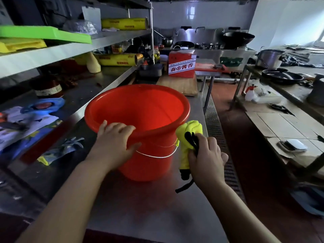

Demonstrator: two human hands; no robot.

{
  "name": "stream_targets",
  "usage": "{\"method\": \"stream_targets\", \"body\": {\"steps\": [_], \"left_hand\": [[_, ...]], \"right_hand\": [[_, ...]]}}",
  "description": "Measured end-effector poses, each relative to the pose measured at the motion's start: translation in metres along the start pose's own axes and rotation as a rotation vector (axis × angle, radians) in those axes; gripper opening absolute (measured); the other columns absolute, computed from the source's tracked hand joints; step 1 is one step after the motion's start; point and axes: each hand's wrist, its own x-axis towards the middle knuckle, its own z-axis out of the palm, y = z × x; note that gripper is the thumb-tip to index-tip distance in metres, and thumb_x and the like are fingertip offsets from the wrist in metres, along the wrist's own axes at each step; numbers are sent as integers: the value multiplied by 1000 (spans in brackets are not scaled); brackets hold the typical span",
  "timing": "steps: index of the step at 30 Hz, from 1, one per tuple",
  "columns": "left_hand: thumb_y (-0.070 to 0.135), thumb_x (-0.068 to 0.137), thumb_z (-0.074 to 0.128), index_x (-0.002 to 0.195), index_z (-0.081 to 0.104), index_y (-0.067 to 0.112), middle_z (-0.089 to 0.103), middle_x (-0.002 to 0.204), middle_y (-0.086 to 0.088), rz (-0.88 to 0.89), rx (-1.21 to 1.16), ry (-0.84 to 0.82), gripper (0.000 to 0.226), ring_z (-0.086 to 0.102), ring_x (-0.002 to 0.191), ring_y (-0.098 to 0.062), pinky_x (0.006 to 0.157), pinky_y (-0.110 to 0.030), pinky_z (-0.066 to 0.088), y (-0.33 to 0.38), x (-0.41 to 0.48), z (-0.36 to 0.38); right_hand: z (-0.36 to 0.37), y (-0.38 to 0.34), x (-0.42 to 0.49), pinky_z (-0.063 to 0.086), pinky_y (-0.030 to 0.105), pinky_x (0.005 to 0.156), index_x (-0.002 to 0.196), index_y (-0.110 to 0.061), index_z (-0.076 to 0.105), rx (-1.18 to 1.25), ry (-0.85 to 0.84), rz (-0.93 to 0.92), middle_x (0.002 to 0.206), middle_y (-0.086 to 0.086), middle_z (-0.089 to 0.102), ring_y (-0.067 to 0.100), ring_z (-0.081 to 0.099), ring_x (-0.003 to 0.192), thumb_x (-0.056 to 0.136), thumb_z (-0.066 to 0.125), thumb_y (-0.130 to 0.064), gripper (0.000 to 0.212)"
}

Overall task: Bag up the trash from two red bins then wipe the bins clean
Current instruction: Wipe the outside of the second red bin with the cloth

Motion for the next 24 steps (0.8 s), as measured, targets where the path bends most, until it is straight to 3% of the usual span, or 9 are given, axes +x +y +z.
{"method": "stream_targets", "body": {"steps": [4, 9, 12, 16, 21, 24], "left_hand": [[54, 94, 34, 141, 35, 27, 47, 136, 5, 100, 57, -12, 54, 40, 128, -16, 108, -31, 23, 3, 2, -13], [65, 88, 31, 126, 46, 32, 55, 113, 12, 179, 113, -47, 53, 51, 109, -12, 82, -28, 38, 26, 3, -27], [65, 89, 31, 124, 53, 24, 60, 114, 8, 200, 54, 120, 58, 55, 109, -14, 79, -29, 45, 40, 5, -20], [57, 86, 37, 98, 70, 12, 68, 75, -4, 191, -39, 396, 58, 66, 72, -25, 48, -32, 52, 48, 10, -21], [54, 94, 38, 124, 59, 19, 68, 104, -11, -142, -265, 528, 51, 61, 99, -33, 75, -36, 46, 54, 23, -49], [51, 96, 32, 112, 60, 19, 67, 94, -8, -314, -413, 543, 46, 61, 91, -31, 72, -36, 43, 58, 31, -53]], "right_hand": [[4, -4, 2, 24, 42, 93, 139, -25, 34, 23, -45, 9, 126, 3, 41, 25, 41, 115, 93, 47, -25, 48], [3, -5, 12, 27, 45, 94, 138, -22, 32, 17, -39, 54, 126, 5, 40, 26, 41, 115, 94, 45, -21, 46], [-1, -5, 20, 28, 45, 94, 139, -23, 33, 30, -5, 69, 126, 6, 40, 26, 41, 115, 94, 45, -23, 47], [-14, -10, 28, 27, 45, 94, 141, -23, 34, 37, 77, 23, 125, 6, 40, 26, 39, 115, 94, 48, -23, 48], [-33, -19, 42, 29, 49, 86, 135, -16, 47, 92, 308, -66, 117, 15, 47, 35, 45, 104, 90, 58, -17, 47], [-43, -25, 50, 32, 52, 82, 131, -15, 52, 57, 406, -112, 112, 18, 50, 38, 47, 95, 86, 63, -15, 46]]}}
